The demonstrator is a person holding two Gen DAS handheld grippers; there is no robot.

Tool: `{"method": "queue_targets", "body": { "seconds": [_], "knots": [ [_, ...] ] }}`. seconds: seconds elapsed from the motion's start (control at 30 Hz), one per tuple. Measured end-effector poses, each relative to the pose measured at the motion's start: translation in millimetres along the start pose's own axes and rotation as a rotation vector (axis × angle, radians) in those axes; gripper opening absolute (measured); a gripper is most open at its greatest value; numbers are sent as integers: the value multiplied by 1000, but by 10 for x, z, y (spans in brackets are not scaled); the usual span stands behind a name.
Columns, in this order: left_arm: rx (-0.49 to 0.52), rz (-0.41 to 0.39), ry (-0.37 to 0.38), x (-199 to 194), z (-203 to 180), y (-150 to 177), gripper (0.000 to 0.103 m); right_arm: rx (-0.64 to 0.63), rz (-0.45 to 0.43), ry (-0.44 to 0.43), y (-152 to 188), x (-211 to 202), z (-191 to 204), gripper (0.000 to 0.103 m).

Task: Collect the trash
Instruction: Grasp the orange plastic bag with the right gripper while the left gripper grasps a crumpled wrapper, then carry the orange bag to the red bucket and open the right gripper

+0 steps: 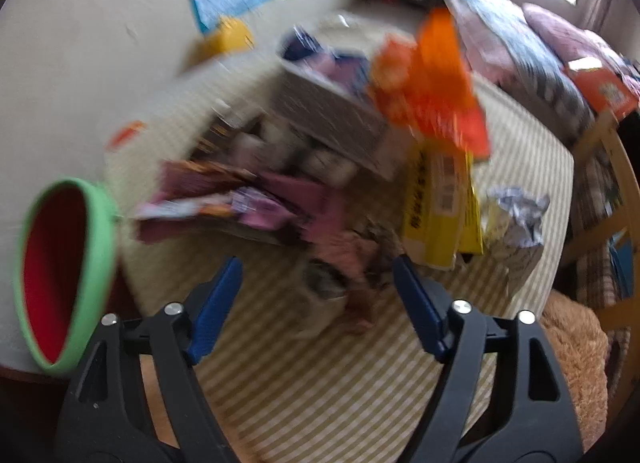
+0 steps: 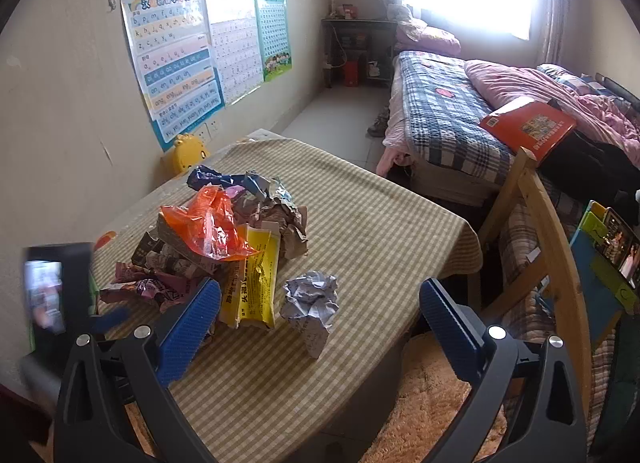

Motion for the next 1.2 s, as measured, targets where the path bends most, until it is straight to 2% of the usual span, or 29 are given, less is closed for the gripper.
{"method": "queue_targets", "body": {
  "seconds": [0.03,0.1,0.2,0.43,0.53,0.6,0.7,0.77,0.83,0.87,0.9,0.93,0.97,1.13,1.2],
  "knots": [
    [3,37,10,113,-12,21,47,-2,3,0,-1,9,-2,95],
    [-11,54,44,171,-11,88,28,-2,10,-6,5,29,-14,95],
    [-20,1,90,41,48,172,24,0,37,-24,32,103,-2,95],
    [-41,-238,23,-889,352,513,24,-53,90,-145,26,299,345,95],
    [-39,-329,-10,-1041,400,525,24,-84,104,-203,-43,466,588,95],
    [-41,-348,-2,-1019,405,487,24,-71,125,-217,-110,617,699,95],
    [-63,-318,33,-881,422,472,25,-103,121,-195,-156,767,828,95],
    [-99,-283,62,-774,493,464,25,-151,115,-178,-127,863,934,88],
    [-140,-273,91,-739,552,510,25,-188,126,-158,-83,963,993,66],
    [-169,-267,106,-709,604,515,25,-201,148,-159,-49,1024,1016,60],
    [-183,-264,114,-699,614,543,25,-196,166,-177,-23,1055,1017,46],
    [-199,-259,122,-684,634,550,25,-185,179,-195,-10,1063,1010,25],
    [-215,-256,132,-670,658,558,25,-164,188,-218,-12,1053,1000,20],
    [-278,-288,144,-748,768,586,25,-164,72,-291,-120,614,1038,15],
    [-327,-328,149,-903,915,577,25,-167,51,-352,-151,381,1107,15]
  ]
}}
Point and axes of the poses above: each gripper's, at about its wrist camera, not at the fingertips, and x roughly the way its jaws point, z to its left, y to its underside, the point moved 4 cm from there along x, roughly the way its jaws point, and after that the axes turned 12 degrees about x, right-handed, at the moved point
